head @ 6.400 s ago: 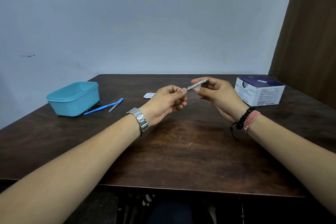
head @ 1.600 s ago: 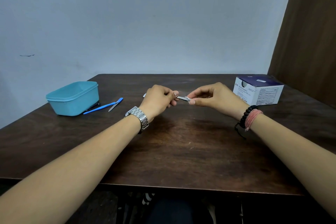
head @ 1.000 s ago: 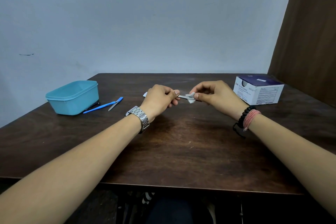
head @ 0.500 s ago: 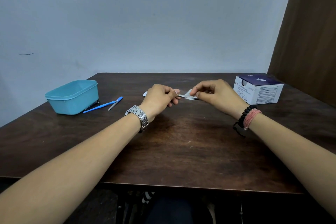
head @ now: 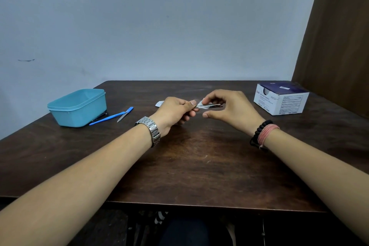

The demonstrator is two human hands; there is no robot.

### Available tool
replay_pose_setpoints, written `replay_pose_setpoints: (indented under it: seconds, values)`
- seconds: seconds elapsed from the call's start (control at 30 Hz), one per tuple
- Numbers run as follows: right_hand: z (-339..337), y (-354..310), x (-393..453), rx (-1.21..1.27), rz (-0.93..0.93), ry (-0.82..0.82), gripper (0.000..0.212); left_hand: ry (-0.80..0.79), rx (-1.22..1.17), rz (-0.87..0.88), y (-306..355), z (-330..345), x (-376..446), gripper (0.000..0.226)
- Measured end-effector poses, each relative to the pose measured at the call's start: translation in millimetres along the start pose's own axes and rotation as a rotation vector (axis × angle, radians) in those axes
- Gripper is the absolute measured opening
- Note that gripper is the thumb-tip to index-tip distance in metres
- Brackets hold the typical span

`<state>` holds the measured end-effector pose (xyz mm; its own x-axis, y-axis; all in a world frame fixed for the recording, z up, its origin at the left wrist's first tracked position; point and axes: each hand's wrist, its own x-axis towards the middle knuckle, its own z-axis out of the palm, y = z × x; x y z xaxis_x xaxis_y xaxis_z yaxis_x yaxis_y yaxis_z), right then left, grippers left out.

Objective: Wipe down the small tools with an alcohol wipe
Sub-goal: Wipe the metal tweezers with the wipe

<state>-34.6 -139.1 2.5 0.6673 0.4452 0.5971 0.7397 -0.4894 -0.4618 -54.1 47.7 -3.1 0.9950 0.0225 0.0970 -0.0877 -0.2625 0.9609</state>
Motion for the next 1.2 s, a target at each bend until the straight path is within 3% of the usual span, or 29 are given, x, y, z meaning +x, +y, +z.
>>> replay_pose_setpoints:
  seconds: [0.27, 0.53, 1.0, 1.2]
  values:
    - [0.8, -1.2, -0.7, 0.051, 0.051, 0.088, 0.012, 0.007, 0.09, 0.06, 3.6, 4.0, -4.6, 0.027]
    - [-6.7, 2.3, 0.6, 0.16, 0.12, 0.154, 0.014, 0.075, 0.112, 0.108, 2.8, -1.5, -1.0, 0.028]
    - [-2.1, 4.3, 0.7, 0.142, 0.061, 0.125, 0.012, 0.107, 0.205, 0.193, 0.3, 1.6, 0.9, 0.027]
    - [1.7, 5.5, -0.6, -0.038, -0.102, 0.08, 0.019, 0.082, 0.149, 0.137, 1.7, 2.2, -1.7, 0.028]
